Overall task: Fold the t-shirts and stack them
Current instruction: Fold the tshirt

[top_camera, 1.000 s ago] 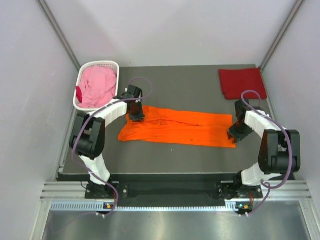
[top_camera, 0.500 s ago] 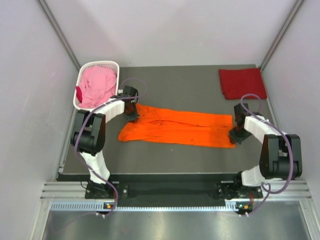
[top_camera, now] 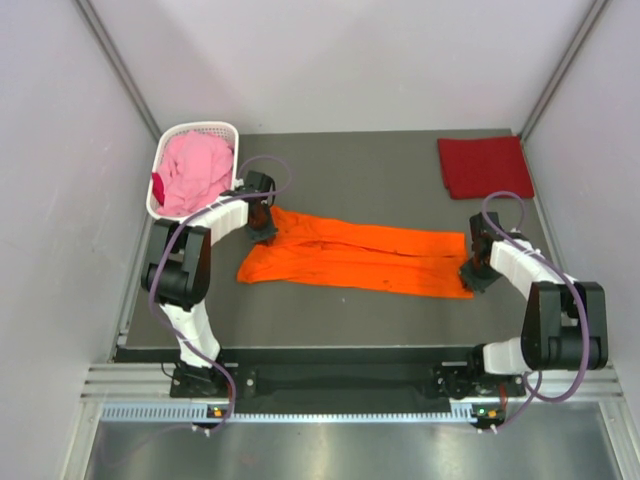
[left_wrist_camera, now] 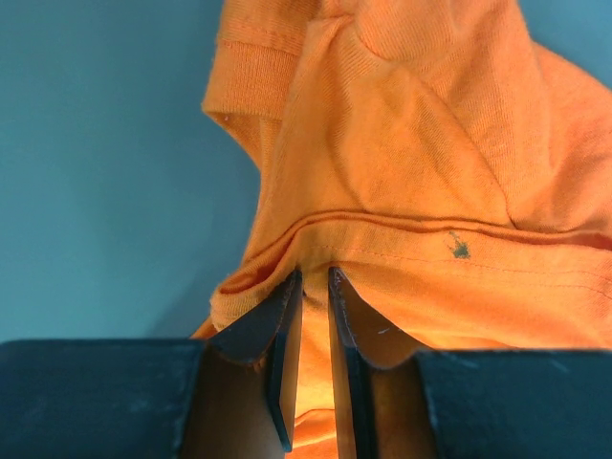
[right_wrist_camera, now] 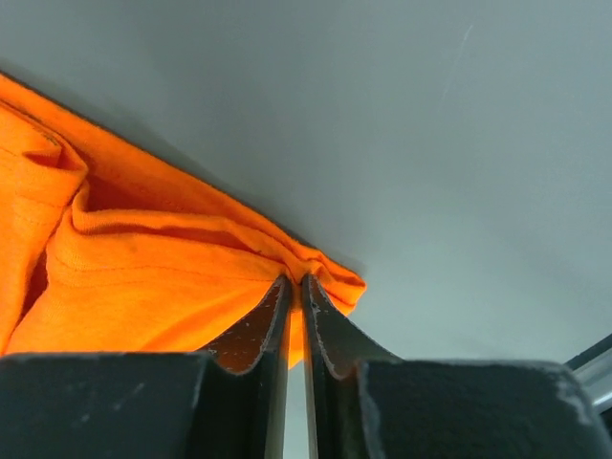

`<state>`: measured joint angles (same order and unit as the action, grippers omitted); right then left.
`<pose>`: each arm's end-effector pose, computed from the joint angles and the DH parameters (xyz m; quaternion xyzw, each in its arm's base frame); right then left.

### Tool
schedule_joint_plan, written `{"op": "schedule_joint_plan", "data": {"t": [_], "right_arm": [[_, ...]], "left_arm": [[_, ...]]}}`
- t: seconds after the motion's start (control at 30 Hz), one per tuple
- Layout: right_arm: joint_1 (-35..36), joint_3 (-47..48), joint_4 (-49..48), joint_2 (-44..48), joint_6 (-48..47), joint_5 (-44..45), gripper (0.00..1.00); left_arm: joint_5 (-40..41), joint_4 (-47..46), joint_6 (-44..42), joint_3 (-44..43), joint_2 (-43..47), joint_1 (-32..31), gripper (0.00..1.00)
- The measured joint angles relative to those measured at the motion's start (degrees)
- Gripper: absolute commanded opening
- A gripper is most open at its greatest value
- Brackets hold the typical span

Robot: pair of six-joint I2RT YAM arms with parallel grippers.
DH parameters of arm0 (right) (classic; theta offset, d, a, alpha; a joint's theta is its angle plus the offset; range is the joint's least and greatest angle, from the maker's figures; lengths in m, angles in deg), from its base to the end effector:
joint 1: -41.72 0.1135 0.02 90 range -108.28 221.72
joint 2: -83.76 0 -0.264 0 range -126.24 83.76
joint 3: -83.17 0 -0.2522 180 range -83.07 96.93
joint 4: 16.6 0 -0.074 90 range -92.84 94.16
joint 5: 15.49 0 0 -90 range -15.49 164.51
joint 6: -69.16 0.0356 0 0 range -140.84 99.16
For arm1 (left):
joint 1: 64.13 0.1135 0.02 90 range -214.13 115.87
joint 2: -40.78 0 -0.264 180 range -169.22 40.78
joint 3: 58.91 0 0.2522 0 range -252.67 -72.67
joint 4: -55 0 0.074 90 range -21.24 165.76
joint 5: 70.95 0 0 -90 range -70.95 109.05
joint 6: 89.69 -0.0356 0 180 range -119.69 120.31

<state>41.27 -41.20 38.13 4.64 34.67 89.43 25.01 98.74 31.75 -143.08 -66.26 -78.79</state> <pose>0.2235 -0.0109 0.1661 0.4745 0.8648 -0.0675 0.1499 0.3620 -0.0909 0.1675 -0.1531 0.9659 -0.0324 0.2062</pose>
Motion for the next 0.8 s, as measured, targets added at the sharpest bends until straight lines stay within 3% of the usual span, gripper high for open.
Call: {"op": "schedule_joint_plan", "data": {"t": [0.07,0.27,0.4,0.5,0.63,0.8], "right_arm": [[0.0,0.0,-0.31,-0.44,-0.02,-0.24,0.13],[-0.04,0.0,-0.74,-0.46,-0.48,-0.85,0.13],[-0.04,0.0,-0.72,-0.46,-0.7,-1.09,0.0],[-0.04,0.0,-0.7,-0.44,-0.66,-1.07,0.01],[-0.04,0.02,-0.7,-0.42,-0.85,-1.31,0.12],[-0.04,0.13,-0.55,-0.42,-0.92,-1.79,0.05]], "left_arm": [[0.0,-0.02,0.0,0.0,0.0,0.0,0.23],[0.02,-0.02,0.02,0.0,0.0,0.0,0.23],[0.02,-0.02,0.09,0.0,0.0,0.0,0.23],[0.02,-0.02,0.13,0.0,0.0,0.0,0.23],[0.02,-0.02,0.17,0.0,0.0,0.0,0.22],[0.07,-0.02,0.2,0.02,0.0,0.0,0.22]]}}
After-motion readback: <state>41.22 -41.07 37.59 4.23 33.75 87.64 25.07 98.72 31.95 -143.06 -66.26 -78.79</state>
